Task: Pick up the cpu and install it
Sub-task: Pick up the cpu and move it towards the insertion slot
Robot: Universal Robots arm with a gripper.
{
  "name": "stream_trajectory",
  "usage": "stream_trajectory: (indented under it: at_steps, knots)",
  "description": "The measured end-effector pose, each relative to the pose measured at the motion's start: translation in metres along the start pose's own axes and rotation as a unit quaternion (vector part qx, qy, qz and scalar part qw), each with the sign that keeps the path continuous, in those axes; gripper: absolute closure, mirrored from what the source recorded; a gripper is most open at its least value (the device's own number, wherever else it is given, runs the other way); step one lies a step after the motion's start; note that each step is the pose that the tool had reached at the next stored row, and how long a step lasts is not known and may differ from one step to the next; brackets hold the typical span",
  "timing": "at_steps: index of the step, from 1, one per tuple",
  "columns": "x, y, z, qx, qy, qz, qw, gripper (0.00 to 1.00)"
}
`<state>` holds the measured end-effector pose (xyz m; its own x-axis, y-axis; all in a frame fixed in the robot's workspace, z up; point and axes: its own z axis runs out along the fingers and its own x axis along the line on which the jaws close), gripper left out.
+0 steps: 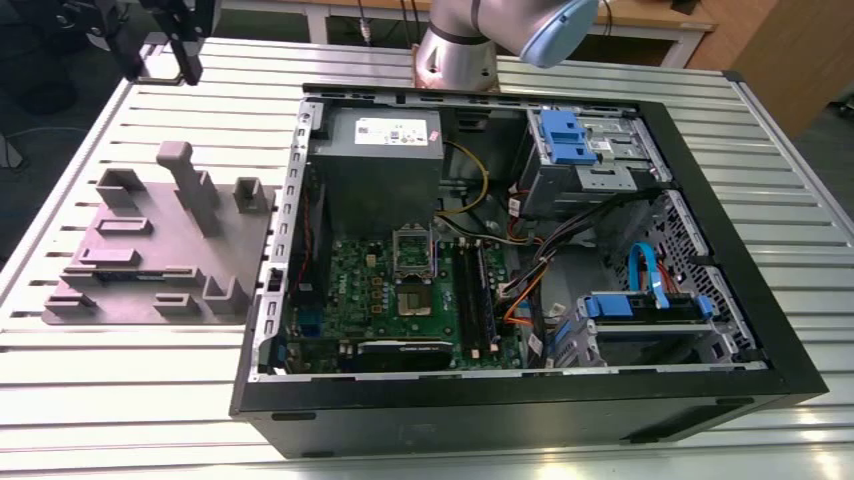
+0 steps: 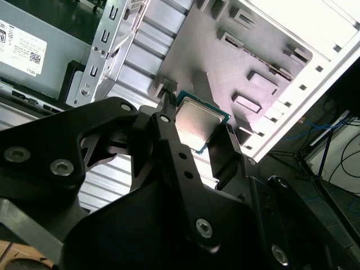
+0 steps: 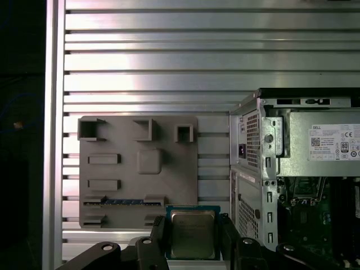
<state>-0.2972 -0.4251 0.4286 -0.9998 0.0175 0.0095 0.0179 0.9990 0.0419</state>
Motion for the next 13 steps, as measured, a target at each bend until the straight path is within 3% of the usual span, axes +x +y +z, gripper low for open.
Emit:
stream_trajectory:
  at_steps: [13]
  knots:
    - [-0.006,0.0001,0.0,0.0,0.0,0.0,1.0,0.53]
